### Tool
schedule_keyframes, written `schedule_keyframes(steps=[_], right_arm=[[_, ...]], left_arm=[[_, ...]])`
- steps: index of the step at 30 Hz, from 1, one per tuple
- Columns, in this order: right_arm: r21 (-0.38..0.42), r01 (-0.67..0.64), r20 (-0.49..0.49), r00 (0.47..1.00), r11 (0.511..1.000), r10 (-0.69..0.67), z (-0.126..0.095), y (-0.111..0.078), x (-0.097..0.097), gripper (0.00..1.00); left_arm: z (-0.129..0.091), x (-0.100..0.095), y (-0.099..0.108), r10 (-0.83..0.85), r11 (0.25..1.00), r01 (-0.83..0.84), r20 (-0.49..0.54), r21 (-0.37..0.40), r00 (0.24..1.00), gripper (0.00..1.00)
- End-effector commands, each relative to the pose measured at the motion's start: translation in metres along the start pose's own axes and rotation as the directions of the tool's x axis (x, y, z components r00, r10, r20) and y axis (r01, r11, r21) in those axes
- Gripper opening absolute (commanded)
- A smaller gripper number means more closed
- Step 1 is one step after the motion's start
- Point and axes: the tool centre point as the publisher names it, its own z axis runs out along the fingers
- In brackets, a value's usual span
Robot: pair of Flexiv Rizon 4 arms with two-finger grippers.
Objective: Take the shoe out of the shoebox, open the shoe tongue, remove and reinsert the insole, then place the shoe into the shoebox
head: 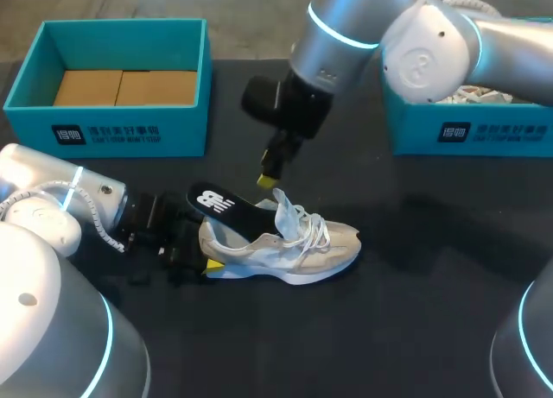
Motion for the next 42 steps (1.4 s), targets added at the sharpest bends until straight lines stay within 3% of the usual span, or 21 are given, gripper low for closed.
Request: schedule_keyframes(steps=[1,9,13,28,42], right_arm=[[-0.012,0.01,-0.066,0.998,1.0,-0.011,0.023,0.005,-0.007,0.49],[-0.055,0.007,-0.148,0.989,0.998,-0.015,0.043,0.007,-0.007,0.57],[-0.075,-0.002,-0.172,0.985,0.997,-0.011,0.048,0.007,-0.01,0.55],[-0.116,-0.019,-0.291,0.956,0.993,-0.016,0.071,0.008,-0.017,0.59],[-0.133,-0.01,-0.341,0.939,0.991,-0.036,0.082,0.017,-0.005,0.49]], left_arm=[[0.002,-0.001,0.002,0.0,1.0,0.0,0.0,-0.002,1.0,0.0],[0.002,-0.001,0.002,0.0,1.0,0.0,0.0,-0.002,1.0,0.0],[0.002,-0.001,0.002,0.0,1.0,0.0,0.0,-0.002,1.0,0.0],[0.002,-0.001,0.002,0.0,1.0,0.0,0.0,-0.002,1.0,0.0],[0.002,-0.001,0.002,0.0,1.0,0.0,0.0,-0.002,1.0,0.0]])
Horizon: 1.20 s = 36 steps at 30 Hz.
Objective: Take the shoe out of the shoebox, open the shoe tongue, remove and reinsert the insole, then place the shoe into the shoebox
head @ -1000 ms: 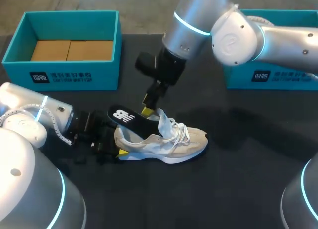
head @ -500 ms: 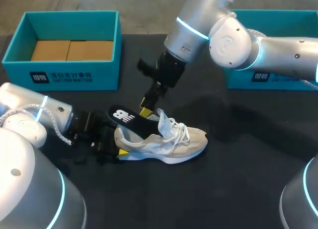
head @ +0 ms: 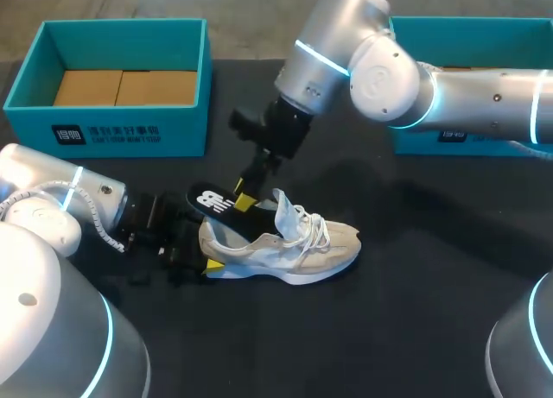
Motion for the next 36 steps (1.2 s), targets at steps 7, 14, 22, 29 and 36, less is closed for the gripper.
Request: schedule_keyframes(steps=[7,14,22,29,36], right_arm=[[-0.01,0.006,-0.028,1.0,1.0,-0.006,0.014,0.001,0.004,0.45],[-0.009,0.006,-0.031,0.999,1.0,-0.006,0.016,0.001,0.004,0.3],[-0.012,0.007,-0.031,1.0,1.0,-0.007,0.016,0.001,0.005,0.0],[-0.016,0.005,-0.021,1.0,1.0,-0.005,0.008,0.0,0.008,0.0],[-0.041,0.018,-0.001,1.0,0.999,-0.018,-0.008,0.007,0.012,0.0]], left_arm=[[0.002,-0.001,0.002,0.0,1.0,0.0,0.0,-0.002,1.0,0.0],[0.002,-0.001,0.002,0.0,1.0,0.0,0.0,-0.002,1.0,0.0],[0.002,-0.001,0.002,0.0,1.0,0.0,0.0,-0.002,1.0,0.0],[0.002,-0.001,0.002,0.0,1.0,0.0,0.0,-0.002,1.0,0.0],[0.002,-0.001,0.002,0.0,1.0,0.0,0.0,-0.002,1.0,0.0]])
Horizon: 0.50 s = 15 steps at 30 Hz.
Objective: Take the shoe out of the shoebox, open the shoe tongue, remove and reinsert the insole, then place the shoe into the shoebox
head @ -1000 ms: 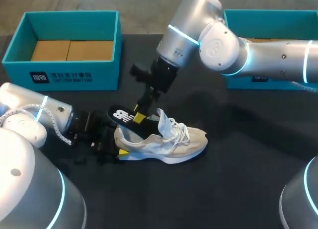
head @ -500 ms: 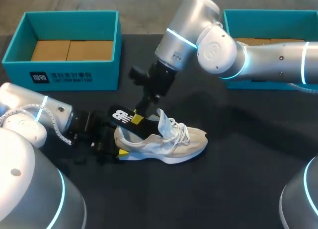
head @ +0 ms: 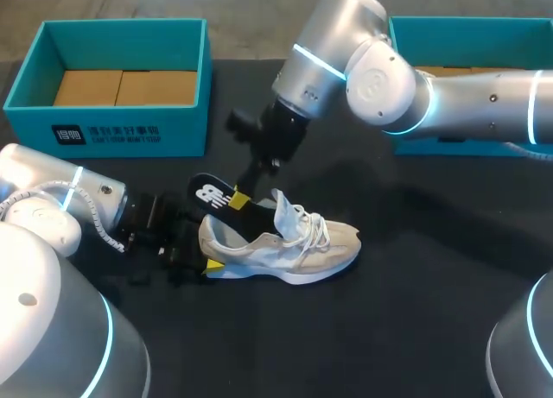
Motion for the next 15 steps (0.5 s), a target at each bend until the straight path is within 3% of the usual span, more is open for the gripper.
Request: schedule_keyframes(steps=[1,15], right_arm=[[-0.011,0.007,0.02,1.0,1.0,-0.006,-0.012,0.002,0.008,0.0],[-0.122,0.046,0.101,0.994,0.991,-0.034,-0.044,0.034,0.003,0.0]], left_arm=[[0.002,-0.001,0.002,0.0,1.0,0.0,0.0,-0.002,1.0,0.0],[0.002,-0.001,0.002,0.0,1.0,0.0,0.0,-0.002,1.0,0.0]])
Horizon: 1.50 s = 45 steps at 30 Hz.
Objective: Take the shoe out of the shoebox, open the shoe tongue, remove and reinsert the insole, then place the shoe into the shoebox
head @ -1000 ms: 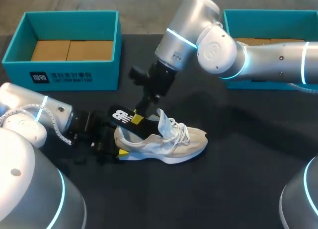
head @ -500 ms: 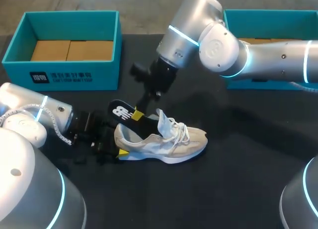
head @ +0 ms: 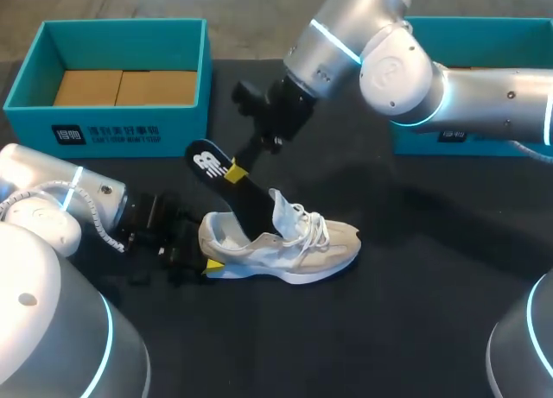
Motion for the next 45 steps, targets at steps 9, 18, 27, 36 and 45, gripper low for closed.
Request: schedule_keyframes(steps=[9,18,27,36,45], right_arm=[[-0.049,0.033,0.037,0.999,0.998,-0.032,-0.014,0.022,0.001,0.0],[-0.1,0.061,0.092,0.994,0.993,-0.052,-0.025,0.041,0.0,0.0],[-0.22,0.092,0.224,0.974,0.971,-0.042,-0.045,0.065,-0.001,0.0],[-0.289,0.117,0.35,0.937,0.95,-0.009,-0.068,0.081,0.002,0.0],[-0.314,0.139,0.414,0.91,0.939,0.003,-0.102,0.091,0.009,0.0]], left_arm=[[0.002,-0.001,0.002,0.0,1.0,0.0,0.0,-0.002,1.0,0.0],[0.002,-0.001,0.002,0.0,1.0,0.0,0.0,-0.002,1.0,0.0],[0.002,-0.001,0.002,0.0,1.0,0.0,0.0,-0.002,1.0,0.0],[0.002,-0.001,0.002,0.0,1.0,0.0,0.0,-0.002,1.0,0.0],[0.002,-0.001,0.002,0.0,1.0,0.0,0.0,-0.002,1.0,0.0]])
